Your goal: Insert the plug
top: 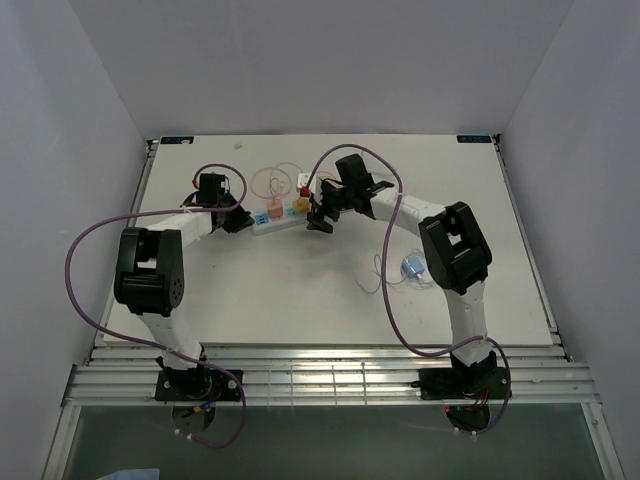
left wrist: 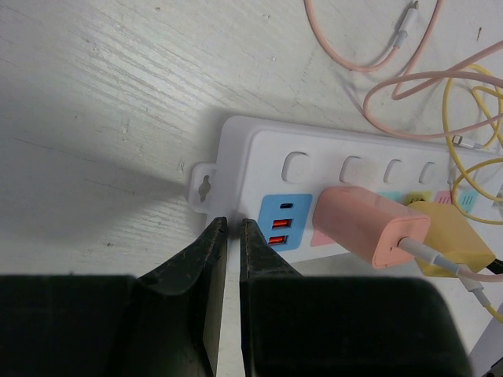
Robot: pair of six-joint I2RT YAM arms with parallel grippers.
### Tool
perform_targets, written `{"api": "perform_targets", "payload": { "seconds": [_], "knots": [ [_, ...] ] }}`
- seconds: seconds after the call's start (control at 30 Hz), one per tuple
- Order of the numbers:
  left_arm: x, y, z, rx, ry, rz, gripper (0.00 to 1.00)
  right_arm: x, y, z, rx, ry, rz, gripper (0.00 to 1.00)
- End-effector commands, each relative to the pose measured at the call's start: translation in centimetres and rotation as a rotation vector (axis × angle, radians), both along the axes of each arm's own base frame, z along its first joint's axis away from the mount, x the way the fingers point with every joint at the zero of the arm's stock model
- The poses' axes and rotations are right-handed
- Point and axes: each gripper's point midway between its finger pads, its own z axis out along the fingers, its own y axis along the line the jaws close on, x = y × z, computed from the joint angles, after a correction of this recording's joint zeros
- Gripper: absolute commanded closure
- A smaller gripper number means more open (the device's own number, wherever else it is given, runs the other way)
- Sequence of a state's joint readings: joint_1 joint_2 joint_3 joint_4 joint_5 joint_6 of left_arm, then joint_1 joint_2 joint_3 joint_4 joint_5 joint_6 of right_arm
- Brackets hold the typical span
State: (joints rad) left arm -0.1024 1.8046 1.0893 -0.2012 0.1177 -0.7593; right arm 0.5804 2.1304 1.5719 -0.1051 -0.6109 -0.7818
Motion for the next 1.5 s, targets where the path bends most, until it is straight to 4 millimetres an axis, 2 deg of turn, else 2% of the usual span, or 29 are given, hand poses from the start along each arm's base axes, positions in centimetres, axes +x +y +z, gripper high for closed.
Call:
{"api": "perform_targets", "payload": {
  "seconds": [0.0, 0.1, 0.13, 0.17, 0.2, 0.23, 0.3, 0.33, 0.4, 0.57, 0.67, 0.7, 0.73, 0.93, 1.07, 1.2, 1.27, 1.47],
  "knots": [
    [-5.0, -0.2, -4.4, 0.047, 0.197, -0.050, 0.78, 0.6, 1.6, 5.2, 0.121, -0.115, -0.002, 0.17],
    [-5.2, -0.1, -4.3, 0.051, 0.194, -0.052, 0.78, 1.4, 2.1, 5.9, 0.125, -0.146, -0.010, 0.16],
    [-5.3, -0.2, -4.4, 0.049, 0.197, -0.055, 0.78, 1.5, 2.2, 5.3, 0.113, -0.135, -0.006, 0.16],
    [-5.3, -0.3, -4.3, 0.050, 0.197, -0.058, 0.78, 2.0, 2.5, 6.1, 0.122, -0.150, -0.001, 0.16],
    [-5.3, -0.3, -4.3, 0.051, 0.197, -0.061, 0.78, 2.1, 2.8, 5.9, 0.119, -0.147, 0.007, 0.16],
    [-5.3, -0.3, -4.3, 0.051, 0.194, -0.062, 0.78, 1.8, 2.8, 4.6, 0.097, -0.113, 0.025, 0.16],
    [-5.3, -0.3, -4.3, 0.053, 0.195, -0.063, 0.78, 1.7, 3.4, 4.9, 0.105, -0.114, 0.068, 0.18],
    [-5.3, -0.3, -4.3, 0.053, 0.193, -0.065, 0.78, 1.7, 3.5, 4.1, 0.098, -0.106, 0.081, 0.18],
    [-5.2, -0.3, -4.2, 0.055, 0.189, -0.066, 0.78, 1.8, 3.9, 4.1, 0.098, -0.129, 0.102, 0.22],
    [-5.3, -0.2, -4.1, 0.061, 0.188, -0.070, 0.78, 3.1, 3.9, 2.5, 0.058, -0.133, 0.072, 0.30],
    [-5.3, -0.2, -4.3, 0.064, 0.192, -0.068, 0.78, 3.4, 3.7, 1.5, 0.035, -0.127, 0.047, 0.54],
    [-5.4, -0.2, -4.4, 0.063, 0.195, -0.069, 0.78, 3.6, 3.7, 1.5, 0.044, -0.116, 0.029, 0.67],
    [-5.4, -0.2, -4.4, 0.062, 0.196, -0.068, 0.78, 3.9, 3.6, 1.5, 0.046, -0.115, 0.012, 0.74],
    [-5.5, -0.2, -4.8, 0.064, 0.205, -0.069, 0.78, 5.2, 2.9, 0.7, 0.088, -0.042, -0.108, 0.92],
    [-5.6, 0.0, -4.8, 0.072, 0.208, -0.070, 0.78, 5.4, 1.9, -0.7, 0.090, 0.017, -0.100, 0.92],
    [-5.6, 0.0, -4.9, 0.073, 0.209, -0.069, 0.78, 5.8, 0.1, -1.3, 0.101, 0.058, -0.104, 0.92],
    [-5.6, 0.0, -5.0, 0.074, 0.212, -0.072, 0.78, 5.2, -0.7, -2.4, 0.063, 0.071, -0.109, 0.92],
    [-5.6, 0.0, -5.0, 0.074, 0.212, -0.072, 0.78, 5.2, -2.6, -4.4, -0.015, 0.095, -0.143, 0.92]
  ]
}}
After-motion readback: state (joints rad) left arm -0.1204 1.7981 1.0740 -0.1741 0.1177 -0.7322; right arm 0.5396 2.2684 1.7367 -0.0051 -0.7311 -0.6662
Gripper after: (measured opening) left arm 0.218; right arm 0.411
